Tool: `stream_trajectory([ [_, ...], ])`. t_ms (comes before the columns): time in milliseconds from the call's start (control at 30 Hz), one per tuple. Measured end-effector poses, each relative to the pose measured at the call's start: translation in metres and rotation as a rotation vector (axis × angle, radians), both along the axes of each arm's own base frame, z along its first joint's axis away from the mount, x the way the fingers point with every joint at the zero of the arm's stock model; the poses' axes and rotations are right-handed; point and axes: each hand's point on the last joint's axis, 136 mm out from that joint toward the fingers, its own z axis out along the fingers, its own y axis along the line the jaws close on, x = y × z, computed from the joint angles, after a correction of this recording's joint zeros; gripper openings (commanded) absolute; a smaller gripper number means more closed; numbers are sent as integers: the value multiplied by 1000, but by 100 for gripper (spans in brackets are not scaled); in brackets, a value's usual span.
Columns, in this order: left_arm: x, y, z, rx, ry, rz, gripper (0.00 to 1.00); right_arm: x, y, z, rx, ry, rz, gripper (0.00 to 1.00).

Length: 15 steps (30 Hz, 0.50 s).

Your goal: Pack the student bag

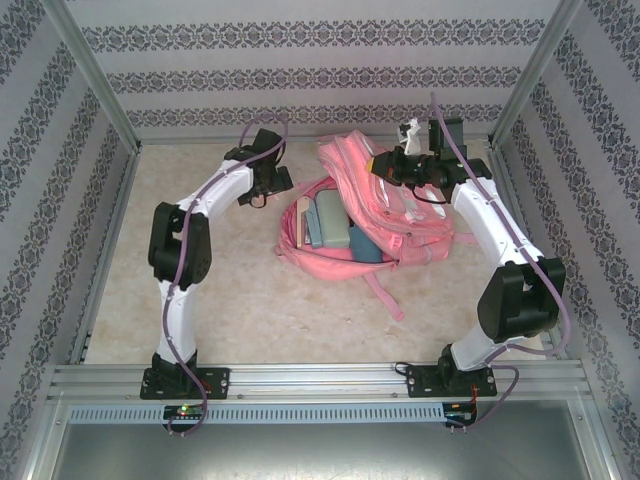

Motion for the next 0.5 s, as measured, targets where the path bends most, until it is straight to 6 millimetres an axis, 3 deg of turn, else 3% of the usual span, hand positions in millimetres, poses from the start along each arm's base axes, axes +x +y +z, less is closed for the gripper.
stream_trajectory([
  [233, 20, 6, -23, -12, 27, 74, 100, 0, 0, 0, 2, 1, 1, 0],
  [500, 49, 7, -24, -16, -1, 193, 100, 0, 1, 0, 4, 5, 3, 0],
])
